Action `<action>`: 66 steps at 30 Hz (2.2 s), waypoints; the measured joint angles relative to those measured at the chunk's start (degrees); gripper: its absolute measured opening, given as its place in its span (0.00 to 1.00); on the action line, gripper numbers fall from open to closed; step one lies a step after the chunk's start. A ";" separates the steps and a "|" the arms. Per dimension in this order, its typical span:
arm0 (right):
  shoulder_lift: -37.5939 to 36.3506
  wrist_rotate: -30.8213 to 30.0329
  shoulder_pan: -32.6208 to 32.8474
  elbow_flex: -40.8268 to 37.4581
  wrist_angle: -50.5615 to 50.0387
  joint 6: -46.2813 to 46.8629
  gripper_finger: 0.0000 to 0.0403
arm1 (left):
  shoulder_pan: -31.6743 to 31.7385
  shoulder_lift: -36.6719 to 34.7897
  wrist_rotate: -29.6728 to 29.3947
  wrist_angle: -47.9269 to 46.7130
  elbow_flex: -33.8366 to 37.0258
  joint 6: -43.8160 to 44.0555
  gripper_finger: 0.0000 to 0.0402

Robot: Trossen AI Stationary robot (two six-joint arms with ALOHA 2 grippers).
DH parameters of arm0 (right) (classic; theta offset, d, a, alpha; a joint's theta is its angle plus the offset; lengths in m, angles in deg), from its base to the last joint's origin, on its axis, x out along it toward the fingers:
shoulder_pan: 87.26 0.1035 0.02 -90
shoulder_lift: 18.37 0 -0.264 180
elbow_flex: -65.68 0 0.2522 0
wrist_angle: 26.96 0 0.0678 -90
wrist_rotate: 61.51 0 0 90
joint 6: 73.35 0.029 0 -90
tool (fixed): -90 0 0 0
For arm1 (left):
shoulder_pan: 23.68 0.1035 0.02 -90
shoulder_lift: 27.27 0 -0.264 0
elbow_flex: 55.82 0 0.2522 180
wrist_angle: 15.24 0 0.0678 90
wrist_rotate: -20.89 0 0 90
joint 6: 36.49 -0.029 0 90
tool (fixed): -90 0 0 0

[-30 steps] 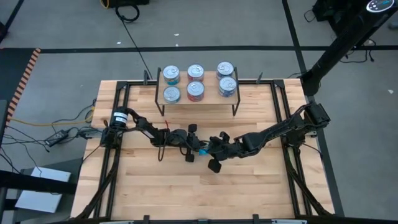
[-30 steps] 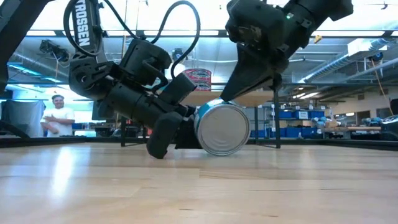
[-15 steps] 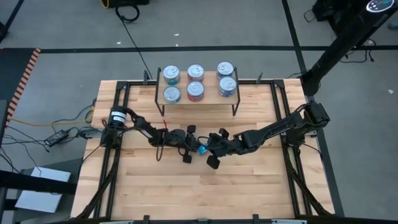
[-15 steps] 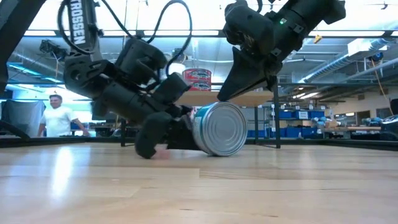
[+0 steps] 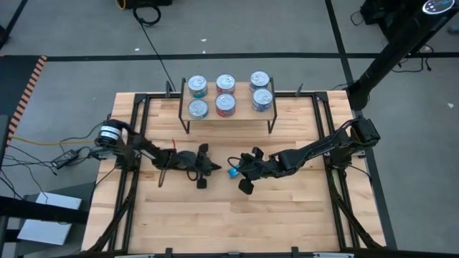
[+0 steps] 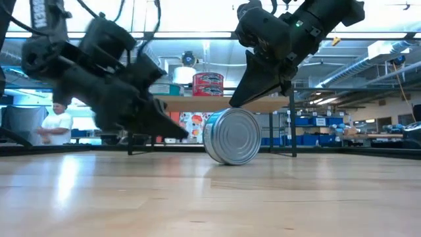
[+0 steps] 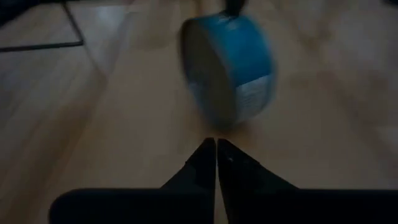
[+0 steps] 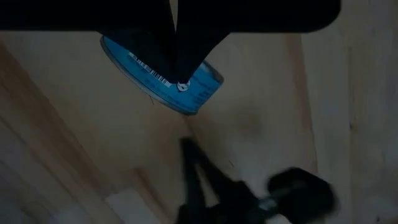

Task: Stack canned seafood by type on shelf
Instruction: Stack the yellow blue tuna can on top of the other yellow blue tuna can on the shelf

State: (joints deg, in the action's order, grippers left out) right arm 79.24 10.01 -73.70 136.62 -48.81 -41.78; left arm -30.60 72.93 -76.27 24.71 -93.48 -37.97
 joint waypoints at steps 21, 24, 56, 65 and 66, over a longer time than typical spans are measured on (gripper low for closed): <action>0.09 0.02 0.00 -0.07 0.71 -1.36 0.02 | -10.53 -1.63 -11.86 -5.66 -5.21 15.20 0.43; 0.09 0.00 0.00 -0.07 0.71 -1.36 0.02 | -11.26 -1.63 -15.73 -9.63 -7.43 15.22 0.47; 0.09 0.02 -0.20 -0.07 0.82 -2.69 0.02 | -13.34 -0.39 -22.96 -14.30 -13.12 16.92 0.70; 0.14 0.13 -0.26 -0.10 1.78 -1.81 0.02 | -13.35 -0.39 -22.34 -16.23 -14.86 16.99 0.70; 0.17 0.13 -0.27 -0.12 2.19 -1.80 0.02 | -13.35 -0.39 -22.34 -16.26 -15.16 16.96 0.70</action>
State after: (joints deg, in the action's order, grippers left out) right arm 79.40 10.14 -73.97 136.50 -46.63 -43.57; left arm -43.95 72.54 -98.61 8.45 -108.64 -21.01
